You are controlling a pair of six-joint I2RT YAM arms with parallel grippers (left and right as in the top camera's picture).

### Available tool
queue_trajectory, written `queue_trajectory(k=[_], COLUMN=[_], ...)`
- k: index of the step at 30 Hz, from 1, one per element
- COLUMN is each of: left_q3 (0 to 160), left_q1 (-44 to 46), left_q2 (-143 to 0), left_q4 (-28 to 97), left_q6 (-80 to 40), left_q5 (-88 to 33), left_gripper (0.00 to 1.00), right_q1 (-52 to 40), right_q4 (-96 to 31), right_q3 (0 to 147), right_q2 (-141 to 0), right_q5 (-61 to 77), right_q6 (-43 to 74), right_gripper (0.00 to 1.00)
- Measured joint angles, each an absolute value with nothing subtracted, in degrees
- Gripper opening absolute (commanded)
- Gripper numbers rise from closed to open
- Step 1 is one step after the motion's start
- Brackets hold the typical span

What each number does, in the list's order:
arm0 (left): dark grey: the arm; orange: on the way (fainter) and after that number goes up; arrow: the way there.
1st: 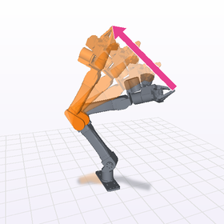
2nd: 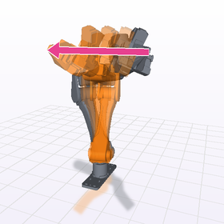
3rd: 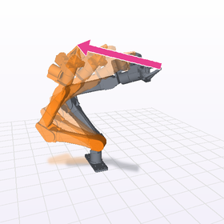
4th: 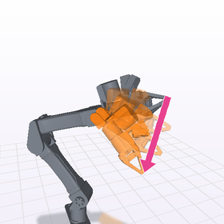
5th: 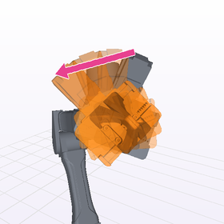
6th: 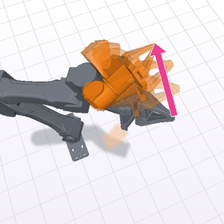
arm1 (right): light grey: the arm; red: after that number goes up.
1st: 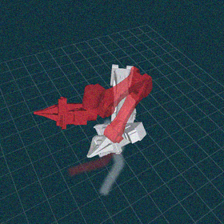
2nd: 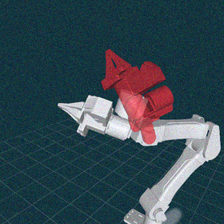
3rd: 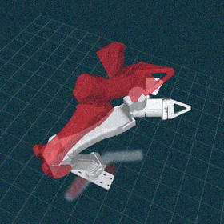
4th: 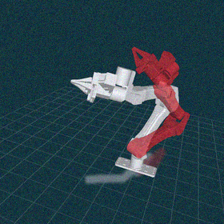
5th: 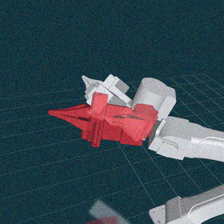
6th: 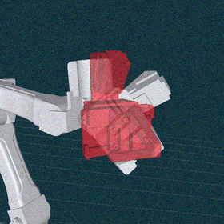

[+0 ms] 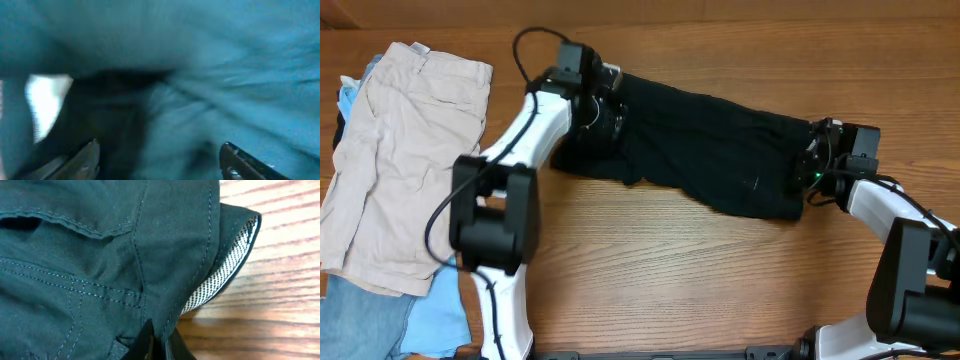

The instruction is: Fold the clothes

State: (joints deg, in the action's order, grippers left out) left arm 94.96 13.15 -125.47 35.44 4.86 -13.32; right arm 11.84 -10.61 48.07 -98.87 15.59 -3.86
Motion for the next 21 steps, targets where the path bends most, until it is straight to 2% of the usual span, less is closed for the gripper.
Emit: queue_trajectory(k=[1, 2, 5, 6, 10, 12, 18, 21], left_q3=[94.96, 95.42, 95.57, 95.57, 95.57, 95.57, 95.64, 95.77], left_q1=[13.08, 12.8, 11.18, 10.41, 7.6, 7.64, 8.21, 8.25], left_q2=[-128.16, -128.46, -128.88, -128.92, -128.95, -128.95, -128.95, -128.95], left_q4=[35.38, 35.05, 35.27, 35.88, 38.59, 38.98, 41.52, 42.83], left_q6=[4.86, 4.47, 4.12, 4.14, 3.95, 3.95, 3.95, 3.95], left_q5=[-13.47, -13.98, -14.79, -14.87, -16.12, -16.1, -16.36, -16.97], left_gripper=[0.55, 0.53, 0.1, 0.04, 0.04, 0.04, 0.04, 0.04], right_q1=[11.97, 11.97, 11.97, 11.97, 12.01, 12.14, 12.4, 11.62], right_q4=[-11.03, -11.11, -11.55, -11.64, -16.56, -23.66, -49.34, -55.33], right_q3=[48.07, 48.07, 48.07, 48.07, 48.56, 51.55, 72.95, 80.64], right_q2=[-98.87, -98.87, -98.87, -98.87, -98.91, -98.98, -98.94, -98.85], right_q5=[15.68, 15.7, 15.88, 15.92, 18.44, 21.02, 26.74, 28.23], right_q6=[-3.88, -3.9, -3.75, -3.44, -0.3, 1.5, 3.16, 3.38], right_gripper=[0.04, 0.04, 0.04, 0.04, 0.04, 0.04, 0.04, 0.04])
